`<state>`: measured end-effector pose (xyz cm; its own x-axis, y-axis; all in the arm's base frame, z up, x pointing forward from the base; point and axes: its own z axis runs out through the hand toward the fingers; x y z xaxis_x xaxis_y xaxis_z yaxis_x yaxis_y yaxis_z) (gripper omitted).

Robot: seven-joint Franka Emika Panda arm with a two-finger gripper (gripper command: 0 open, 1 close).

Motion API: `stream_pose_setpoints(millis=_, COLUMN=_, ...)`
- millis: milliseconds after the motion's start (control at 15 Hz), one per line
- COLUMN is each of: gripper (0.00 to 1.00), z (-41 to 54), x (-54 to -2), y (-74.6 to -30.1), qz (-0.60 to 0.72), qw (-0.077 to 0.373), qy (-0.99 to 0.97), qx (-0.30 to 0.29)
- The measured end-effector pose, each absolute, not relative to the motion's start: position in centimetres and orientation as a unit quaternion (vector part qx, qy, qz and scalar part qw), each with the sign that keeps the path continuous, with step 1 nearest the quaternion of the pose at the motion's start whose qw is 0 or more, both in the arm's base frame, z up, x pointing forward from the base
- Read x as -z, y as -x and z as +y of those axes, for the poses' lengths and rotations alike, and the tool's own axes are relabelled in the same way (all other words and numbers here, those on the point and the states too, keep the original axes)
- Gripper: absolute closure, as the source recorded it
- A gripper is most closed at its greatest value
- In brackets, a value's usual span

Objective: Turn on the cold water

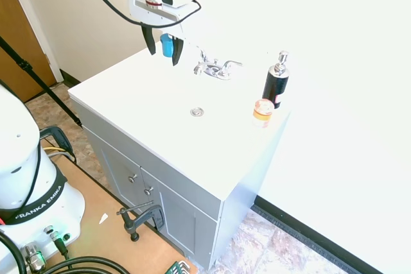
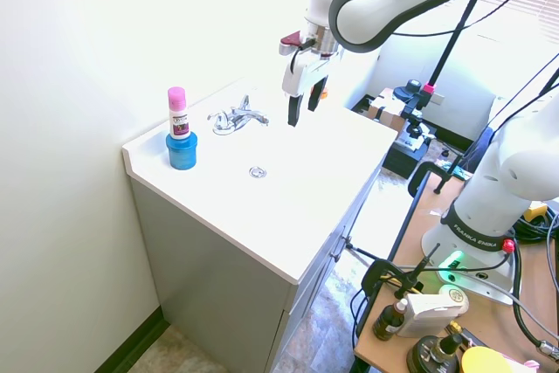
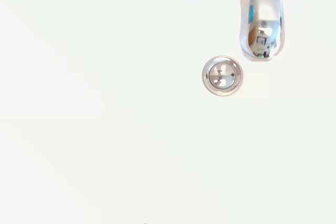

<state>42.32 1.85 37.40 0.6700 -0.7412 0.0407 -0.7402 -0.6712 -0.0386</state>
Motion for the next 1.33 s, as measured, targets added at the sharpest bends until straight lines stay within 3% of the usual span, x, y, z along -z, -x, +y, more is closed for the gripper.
stream_pose_setpoints(millis=333, gripper=0.0, z=0.1, x=-37.4, y=-43.7, qz=0.434, qw=0.002, qy=0.899, qx=0.06)
stream_pose_setpoints(millis=867, gripper=0.0, z=-4.8, x=-36.5, y=-53.5, qz=0.463, qw=-0.053, qy=0.865, qx=0.188)
stream_pose_setpoints(millis=1333, gripper=0.0, z=-8.0, x=-33.8, y=-58.9, qz=0.46, qw=-0.097, qy=0.857, qx=0.209)
